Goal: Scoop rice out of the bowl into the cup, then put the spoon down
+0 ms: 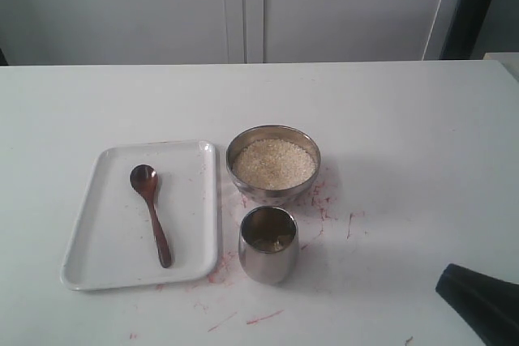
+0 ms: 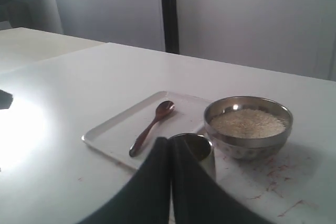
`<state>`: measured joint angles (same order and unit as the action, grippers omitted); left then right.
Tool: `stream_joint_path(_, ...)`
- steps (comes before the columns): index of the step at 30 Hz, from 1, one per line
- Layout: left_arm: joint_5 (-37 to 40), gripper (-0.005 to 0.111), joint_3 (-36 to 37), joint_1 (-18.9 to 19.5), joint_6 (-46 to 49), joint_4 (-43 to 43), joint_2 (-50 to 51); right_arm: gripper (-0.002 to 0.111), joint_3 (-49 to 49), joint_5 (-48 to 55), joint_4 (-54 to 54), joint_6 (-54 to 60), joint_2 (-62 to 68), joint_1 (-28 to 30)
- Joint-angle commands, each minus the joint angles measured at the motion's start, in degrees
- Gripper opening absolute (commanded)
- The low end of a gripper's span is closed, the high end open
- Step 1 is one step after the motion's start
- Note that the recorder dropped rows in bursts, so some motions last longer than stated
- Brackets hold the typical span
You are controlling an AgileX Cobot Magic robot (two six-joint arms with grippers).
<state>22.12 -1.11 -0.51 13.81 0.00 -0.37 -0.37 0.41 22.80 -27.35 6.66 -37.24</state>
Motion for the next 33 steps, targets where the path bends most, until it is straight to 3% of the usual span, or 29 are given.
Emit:
stream_joint_path(1,2.3,0.014,0.5,-0.2,-0.3,0.0,0.4,0.000,0.4,-0.4,0.1,0.1,-0.2,5.4)
stream_joint_path(19,2.3,0.014,0.5,-0.2,-0.3,0.0,0.4,0.000,0.4,-0.4,0.1,0.1,-0.2,27.1)
stream_joint_path(33,2.3,0.014,0.5,-0.2,-0.3,0.0,0.4,0.000,0.4,-0.4,0.1,0.1,-0.2,38.7)
